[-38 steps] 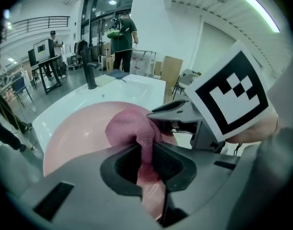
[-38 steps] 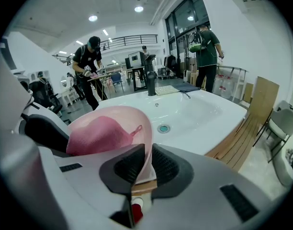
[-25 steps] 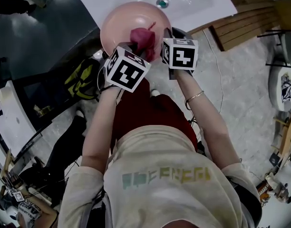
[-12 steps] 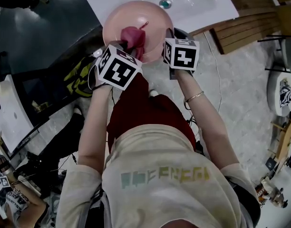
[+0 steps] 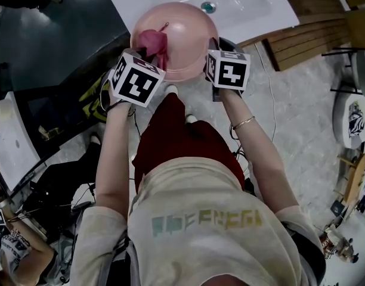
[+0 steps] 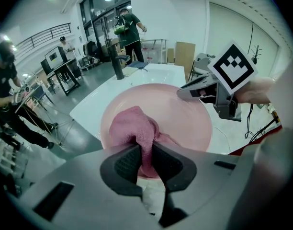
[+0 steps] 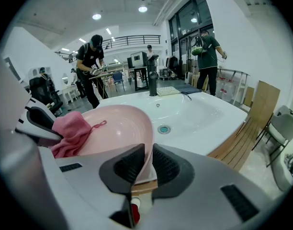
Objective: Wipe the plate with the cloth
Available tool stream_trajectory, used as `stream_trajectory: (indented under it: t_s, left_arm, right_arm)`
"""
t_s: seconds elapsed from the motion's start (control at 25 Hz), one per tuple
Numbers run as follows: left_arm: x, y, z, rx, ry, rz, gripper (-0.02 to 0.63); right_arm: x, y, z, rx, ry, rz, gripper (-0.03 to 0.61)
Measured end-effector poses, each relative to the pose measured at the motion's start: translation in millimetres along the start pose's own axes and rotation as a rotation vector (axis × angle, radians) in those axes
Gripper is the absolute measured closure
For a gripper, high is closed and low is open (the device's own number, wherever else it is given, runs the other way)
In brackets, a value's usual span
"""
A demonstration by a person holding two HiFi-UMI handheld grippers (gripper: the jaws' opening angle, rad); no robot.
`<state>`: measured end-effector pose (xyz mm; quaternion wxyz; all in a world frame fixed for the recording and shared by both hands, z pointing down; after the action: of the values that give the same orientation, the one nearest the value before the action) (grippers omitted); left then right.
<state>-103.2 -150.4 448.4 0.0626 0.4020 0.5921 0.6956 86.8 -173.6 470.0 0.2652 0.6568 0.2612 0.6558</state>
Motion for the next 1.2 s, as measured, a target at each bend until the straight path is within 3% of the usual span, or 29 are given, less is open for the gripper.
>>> stream_trajectory:
  t_s: [0.36,0.92,1.2]
  left_arm:
    - [-5,-6,-26,-0.087,-0.027,0.036,0.545]
    - [-18,-37,-52,-0.260,-0.147,0.282,0.545]
    - [-20,-59,-59,-0.309,-0.199,0.382,0.546]
  right_arm:
    - [-1,-1,-2,0.012,-0.019,0.013,0.511]
    - [-2,-5,-2,0.032,-0.044,0.099,0.511]
    - [-4,-12,2,0.027,0.000,0.184,0.511]
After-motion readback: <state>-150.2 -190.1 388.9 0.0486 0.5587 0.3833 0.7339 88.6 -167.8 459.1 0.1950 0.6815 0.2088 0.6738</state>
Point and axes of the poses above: the fingertips, and each gripper's own axes: y forward along the fingers, z to its right, x out of its underside, the point moved 3 cm from there along -y, backward along the fingers, and after that the axes turned 7 degrees about x, right-handed, at the moved point
